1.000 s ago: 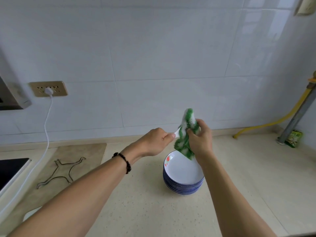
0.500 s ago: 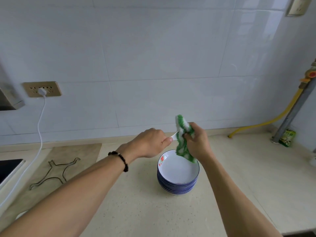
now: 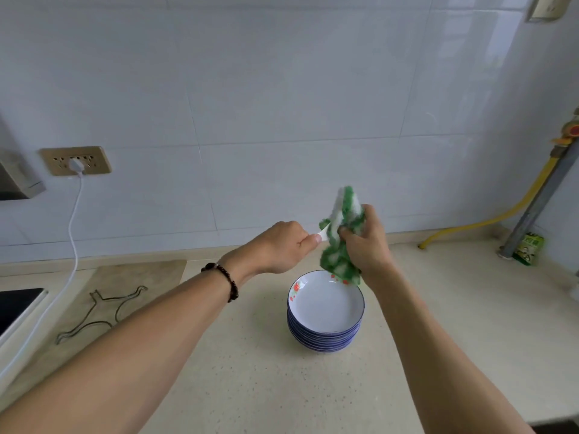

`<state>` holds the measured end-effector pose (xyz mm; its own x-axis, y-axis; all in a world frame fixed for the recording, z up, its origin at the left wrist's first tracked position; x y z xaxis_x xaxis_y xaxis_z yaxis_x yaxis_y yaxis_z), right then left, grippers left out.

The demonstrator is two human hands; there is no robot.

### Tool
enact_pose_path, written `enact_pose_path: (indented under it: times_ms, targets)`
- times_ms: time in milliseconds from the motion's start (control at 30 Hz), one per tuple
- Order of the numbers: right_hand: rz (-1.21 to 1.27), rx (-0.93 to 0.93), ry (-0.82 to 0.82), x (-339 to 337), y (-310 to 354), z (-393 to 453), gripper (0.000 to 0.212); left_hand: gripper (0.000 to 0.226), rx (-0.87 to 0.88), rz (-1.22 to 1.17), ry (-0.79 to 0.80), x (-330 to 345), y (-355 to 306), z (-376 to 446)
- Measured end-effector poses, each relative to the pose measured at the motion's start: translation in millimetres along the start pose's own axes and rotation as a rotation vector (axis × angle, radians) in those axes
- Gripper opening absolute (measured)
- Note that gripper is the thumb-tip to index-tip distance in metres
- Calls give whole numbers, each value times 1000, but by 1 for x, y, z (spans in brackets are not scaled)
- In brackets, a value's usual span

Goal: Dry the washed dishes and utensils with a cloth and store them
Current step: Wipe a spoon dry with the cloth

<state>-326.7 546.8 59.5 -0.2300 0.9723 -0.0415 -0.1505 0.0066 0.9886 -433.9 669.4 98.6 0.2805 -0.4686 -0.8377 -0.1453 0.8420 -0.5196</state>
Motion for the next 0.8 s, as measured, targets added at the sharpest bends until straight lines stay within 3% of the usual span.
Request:
enact_pose_path:
  times_ms: [67,133,200,267,333,400,500,567,633,800]
  targets:
    - [-299,-242,-14,-4,8,6,26,56,28,56,2,-4,-2,0]
    - [-178,-226,-112,-5,11,3,25,57,62,58,-60,-4,-11,3]
    - [254,98,-154,4,2,-12,18,58,77,15,-142,2,-18,4]
    - [704,476,-54,28,-7,-30,23,59,44,-65,-201,12,-18,5]
    - [868,629,33,39,-11,-37,31,59,-10,-154,-218,18,-12,7]
    - [818,619,48,36,-12,-35,29,58,-38,-154,-162,18,-8,6]
    - [455,394,-34,13,-16,-24,19,55,6,-38,-28,12,-4,-1]
    - [6,110,-66,-3,-12,-15,15,54,61,69,13,11,-5,-6]
    - [-290,-141,-43,-9,-1,-10,8,54,82,135,31,8,-5,-7]
    - [-936,-696,311,-5,11,-17,43,54,128,454,136,-7,-9,-2]
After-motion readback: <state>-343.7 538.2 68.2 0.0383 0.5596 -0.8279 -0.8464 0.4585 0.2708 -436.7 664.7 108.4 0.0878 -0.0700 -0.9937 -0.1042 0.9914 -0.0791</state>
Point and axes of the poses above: each hand's wrist, its own z-axis towards the middle knuckle, its own x-axis out of the palm, y = z × x, the point moved 5 cm from there along z, towards the middle knuckle, and after that the axes turned 9 degrees about -y, right-handed, at the moved point
